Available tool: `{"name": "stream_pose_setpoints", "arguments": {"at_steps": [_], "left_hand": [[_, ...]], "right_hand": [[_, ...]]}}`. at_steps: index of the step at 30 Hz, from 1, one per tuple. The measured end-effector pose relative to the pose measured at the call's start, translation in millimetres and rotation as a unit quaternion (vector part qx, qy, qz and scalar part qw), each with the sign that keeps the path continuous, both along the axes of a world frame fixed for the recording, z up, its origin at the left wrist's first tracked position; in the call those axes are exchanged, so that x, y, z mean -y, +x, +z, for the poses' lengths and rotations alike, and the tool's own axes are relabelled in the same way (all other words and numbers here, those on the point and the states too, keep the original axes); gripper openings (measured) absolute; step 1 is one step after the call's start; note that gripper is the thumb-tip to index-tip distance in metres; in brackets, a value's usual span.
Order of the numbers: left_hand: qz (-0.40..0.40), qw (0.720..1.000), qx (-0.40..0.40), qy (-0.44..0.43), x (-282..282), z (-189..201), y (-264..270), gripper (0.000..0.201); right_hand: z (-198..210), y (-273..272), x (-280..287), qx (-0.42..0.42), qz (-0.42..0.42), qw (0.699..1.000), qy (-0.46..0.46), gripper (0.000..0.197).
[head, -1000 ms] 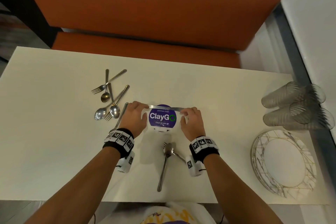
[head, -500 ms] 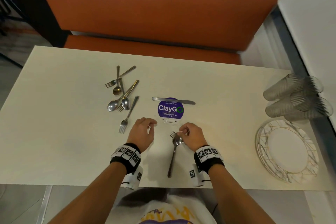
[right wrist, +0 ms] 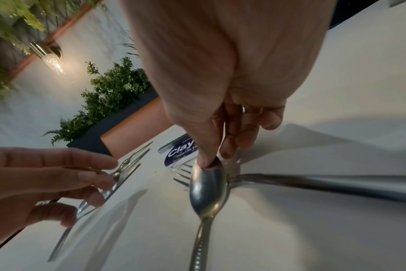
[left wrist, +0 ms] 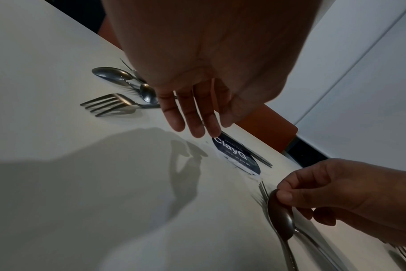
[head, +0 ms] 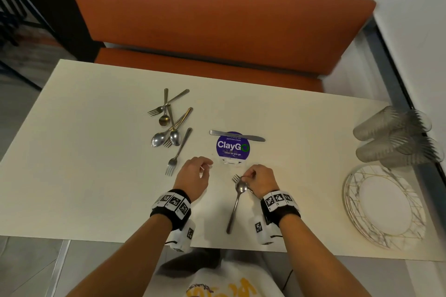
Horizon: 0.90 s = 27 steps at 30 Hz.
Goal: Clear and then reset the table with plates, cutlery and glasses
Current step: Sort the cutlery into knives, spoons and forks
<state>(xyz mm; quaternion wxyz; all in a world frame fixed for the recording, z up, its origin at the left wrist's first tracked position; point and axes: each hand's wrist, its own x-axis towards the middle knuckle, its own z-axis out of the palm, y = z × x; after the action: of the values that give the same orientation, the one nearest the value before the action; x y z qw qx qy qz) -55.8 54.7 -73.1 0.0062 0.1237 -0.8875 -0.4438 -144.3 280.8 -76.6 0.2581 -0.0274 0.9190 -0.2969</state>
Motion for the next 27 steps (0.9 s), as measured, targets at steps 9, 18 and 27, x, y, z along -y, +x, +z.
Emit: {"name": "stream_pose_setpoints", "arguments": {"at_steps": [9, 18, 27], "left_hand": [[0.055, 0.988, 0.045, 0.140, 5, 18, -14, 0.016], [0.101, 0.953, 0.085, 0.273, 29, 62, -27, 0.029], [0.250, 0.934, 0.041, 0.253, 95, 58, -33, 0.038]], "right_hand": [[51, -22, 31, -0.011, 0.041, 0.997, -0.063, 0.003], [117, -68, 144, -0.084, 0.120, 0.973, -0.178, 0.005], [111, -95, 232, -0.068, 0.171, 0.962, -0.202, 0.008]]}}
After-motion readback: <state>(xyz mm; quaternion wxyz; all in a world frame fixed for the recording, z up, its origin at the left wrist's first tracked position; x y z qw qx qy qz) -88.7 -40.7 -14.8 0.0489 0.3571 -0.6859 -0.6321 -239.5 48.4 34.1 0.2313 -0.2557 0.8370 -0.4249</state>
